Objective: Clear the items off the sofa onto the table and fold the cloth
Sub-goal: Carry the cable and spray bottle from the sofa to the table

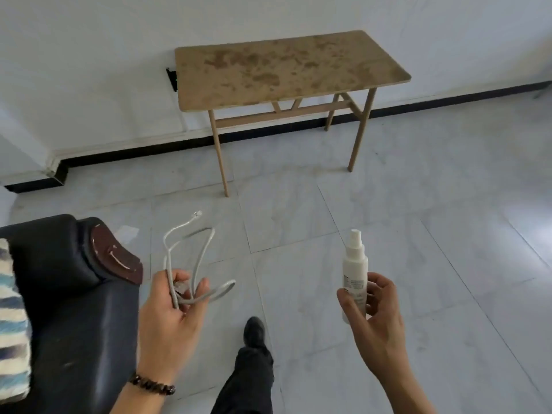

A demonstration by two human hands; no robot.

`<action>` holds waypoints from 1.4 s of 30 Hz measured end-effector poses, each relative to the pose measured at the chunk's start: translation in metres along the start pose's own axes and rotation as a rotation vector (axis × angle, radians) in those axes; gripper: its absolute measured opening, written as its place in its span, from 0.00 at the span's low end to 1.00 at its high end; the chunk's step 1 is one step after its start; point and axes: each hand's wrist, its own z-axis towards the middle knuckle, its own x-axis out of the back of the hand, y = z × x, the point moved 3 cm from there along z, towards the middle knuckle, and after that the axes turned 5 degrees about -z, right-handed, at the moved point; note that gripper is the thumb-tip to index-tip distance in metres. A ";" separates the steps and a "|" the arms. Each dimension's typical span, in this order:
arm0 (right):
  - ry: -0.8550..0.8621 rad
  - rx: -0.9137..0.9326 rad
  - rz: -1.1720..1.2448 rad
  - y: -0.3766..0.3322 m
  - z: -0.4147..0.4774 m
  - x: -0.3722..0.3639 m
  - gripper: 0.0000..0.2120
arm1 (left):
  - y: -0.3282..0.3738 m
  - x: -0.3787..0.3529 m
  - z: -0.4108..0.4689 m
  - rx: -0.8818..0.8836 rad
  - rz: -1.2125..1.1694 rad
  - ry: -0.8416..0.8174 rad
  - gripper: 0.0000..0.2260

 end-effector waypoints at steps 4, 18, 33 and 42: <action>0.024 0.024 -0.023 -0.020 0.111 -0.011 0.19 | 0.001 -0.071 0.088 -0.034 -0.028 0.020 0.13; 0.242 0.016 0.009 -0.094 0.451 0.034 0.20 | 0.110 -0.346 0.423 -0.166 -0.169 -0.262 0.12; 0.008 0.117 -0.032 -0.172 0.890 0.053 0.21 | 0.190 -0.590 0.704 -0.133 -0.285 -0.152 0.24; -0.042 0.155 -0.107 -0.198 1.109 0.027 0.21 | 0.163 -0.731 0.854 0.060 -0.284 -0.185 0.18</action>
